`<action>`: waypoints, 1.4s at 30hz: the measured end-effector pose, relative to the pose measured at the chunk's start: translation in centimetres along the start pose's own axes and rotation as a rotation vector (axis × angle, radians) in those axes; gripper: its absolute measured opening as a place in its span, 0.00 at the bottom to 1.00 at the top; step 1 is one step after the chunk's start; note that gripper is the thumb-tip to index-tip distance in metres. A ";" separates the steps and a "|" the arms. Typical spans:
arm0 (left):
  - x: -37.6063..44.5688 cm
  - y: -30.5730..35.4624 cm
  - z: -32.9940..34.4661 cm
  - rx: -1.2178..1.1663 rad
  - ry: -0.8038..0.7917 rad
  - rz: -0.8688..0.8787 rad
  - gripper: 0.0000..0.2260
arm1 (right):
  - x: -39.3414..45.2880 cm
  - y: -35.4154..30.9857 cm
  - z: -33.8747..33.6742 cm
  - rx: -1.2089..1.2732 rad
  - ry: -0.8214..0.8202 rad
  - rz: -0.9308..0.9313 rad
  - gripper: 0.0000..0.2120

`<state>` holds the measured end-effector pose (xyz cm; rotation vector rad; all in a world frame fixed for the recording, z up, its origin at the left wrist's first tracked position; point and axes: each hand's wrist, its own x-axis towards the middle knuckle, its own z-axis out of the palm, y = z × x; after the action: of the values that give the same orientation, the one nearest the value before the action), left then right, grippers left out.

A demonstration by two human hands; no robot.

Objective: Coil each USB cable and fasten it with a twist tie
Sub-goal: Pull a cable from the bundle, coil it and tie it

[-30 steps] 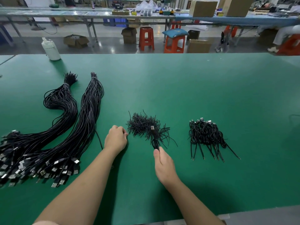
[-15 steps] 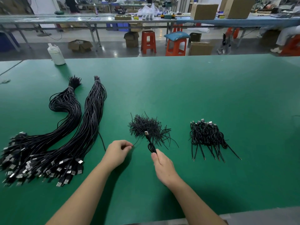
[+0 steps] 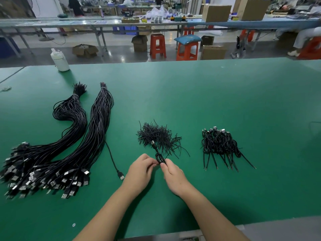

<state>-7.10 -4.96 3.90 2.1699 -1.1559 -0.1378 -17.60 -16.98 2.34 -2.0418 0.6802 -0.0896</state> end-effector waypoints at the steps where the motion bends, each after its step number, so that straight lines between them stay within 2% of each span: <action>1: -0.1 0.0 -0.1 0.032 -0.006 0.038 0.06 | 0.0 -0.1 0.0 0.003 0.001 0.002 0.12; 5: -0.5 0.3 -0.3 0.259 0.018 0.225 0.04 | 0.0 -0.3 -0.1 -0.001 0.012 0.005 0.14; 7: -0.6 0.3 -0.2 0.465 0.084 0.384 0.02 | 0.0 -0.5 -0.1 0.005 0.014 0.003 0.14; 9: -0.5 0.3 -0.6 0.555 0.164 0.457 0.01 | 0.1 -0.6 -0.1 0.029 0.008 0.011 0.15; 13: -0.2 0.4 -1.4 0.541 0.195 0.576 0.07 | 0.1 -0.8 -0.3 0.213 -0.042 0.077 0.13; 19: 0.4 0.7 -1.7 0.470 0.019 0.666 0.13 | 0.0 -0.7 -0.6 0.392 -0.116 0.099 0.13; 22: 0.6 0.9 -1.6 0.452 -0.006 0.553 0.10 | -0.1 -0.7 -0.4 0.368 -0.111 0.088 0.13; 25: 1.0 1.3 -1.1 0.306 -0.016 0.329 0.06 | -0.1 -0.5 -0.2 0.340 -0.086 0.064 0.14; 32: 1.8 2.8 0.1 -0.045 -0.021 -0.180 0.09 | -0.4 0.3 0.4 0.324 -0.006 0.040 0.14; 34: 1.7 3.2 0.3 -0.105 -0.004 -0.267 0.10 | -0.4 0.5 0.5 0.266 0.015 0.005 0.14; 37: 1.7 3.4 0.4 -0.166 -0.008 -0.382 0.11 | -0.3 1.0 0.5 0.016 0.052 -0.079 0.13; 42: 2.6 3.1 0.0 -0.097 -0.132 -0.487 0.09 | -0.4 1.3 1.2 -0.135 0.121 -0.171 0.11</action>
<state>-7.71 -8.14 6.31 2.3406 -0.6492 -0.5437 -18.12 -16.35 0.73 -2.2365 0.5976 -0.2749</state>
